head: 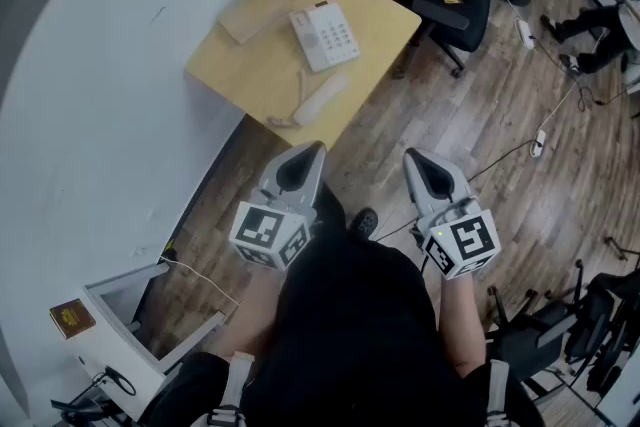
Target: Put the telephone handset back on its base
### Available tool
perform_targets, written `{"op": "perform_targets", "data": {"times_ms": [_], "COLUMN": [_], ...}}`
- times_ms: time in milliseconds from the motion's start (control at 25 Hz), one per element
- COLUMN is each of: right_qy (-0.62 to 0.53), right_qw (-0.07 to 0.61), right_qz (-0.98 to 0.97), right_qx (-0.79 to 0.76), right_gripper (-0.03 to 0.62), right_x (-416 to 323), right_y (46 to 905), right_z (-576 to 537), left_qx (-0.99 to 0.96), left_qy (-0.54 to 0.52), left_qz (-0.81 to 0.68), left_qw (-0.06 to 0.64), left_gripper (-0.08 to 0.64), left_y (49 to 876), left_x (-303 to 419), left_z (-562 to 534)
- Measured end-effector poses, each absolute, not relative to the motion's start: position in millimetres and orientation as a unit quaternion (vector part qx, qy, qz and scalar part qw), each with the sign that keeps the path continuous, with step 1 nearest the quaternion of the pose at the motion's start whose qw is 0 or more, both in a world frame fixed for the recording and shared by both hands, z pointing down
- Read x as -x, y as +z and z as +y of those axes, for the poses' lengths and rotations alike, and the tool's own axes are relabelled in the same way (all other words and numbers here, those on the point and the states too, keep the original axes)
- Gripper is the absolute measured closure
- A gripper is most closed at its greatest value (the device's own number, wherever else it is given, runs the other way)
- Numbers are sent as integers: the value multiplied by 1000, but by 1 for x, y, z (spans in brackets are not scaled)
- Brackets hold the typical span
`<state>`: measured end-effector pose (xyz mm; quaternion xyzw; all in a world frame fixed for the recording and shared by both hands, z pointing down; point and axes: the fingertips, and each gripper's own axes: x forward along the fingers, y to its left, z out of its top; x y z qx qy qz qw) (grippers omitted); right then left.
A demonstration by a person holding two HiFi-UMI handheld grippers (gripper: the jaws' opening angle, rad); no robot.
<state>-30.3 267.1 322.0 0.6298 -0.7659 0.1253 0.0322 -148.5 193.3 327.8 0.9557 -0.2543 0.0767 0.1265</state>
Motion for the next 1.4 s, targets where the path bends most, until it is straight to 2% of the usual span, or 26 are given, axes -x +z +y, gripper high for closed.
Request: {"op": "perform_targets", "data": {"times_ms": [840,1400], "right_qy": [148,168], "right_qw": [17,28], "right_qz": [-771,-776], "right_qx": [-619,-607], "right_gripper": [589,589], "right_x": [29,36], "right_y": [336,345], "right_z": [285,241], "left_qx": [-956,-951], "left_qy": [105,139], "left_qz": [-240,-241], "left_qw": [129,134], "left_gripper": [549,549], "left_y": [344,370], "left_x": [131,133], "left_z": [213,173]}}
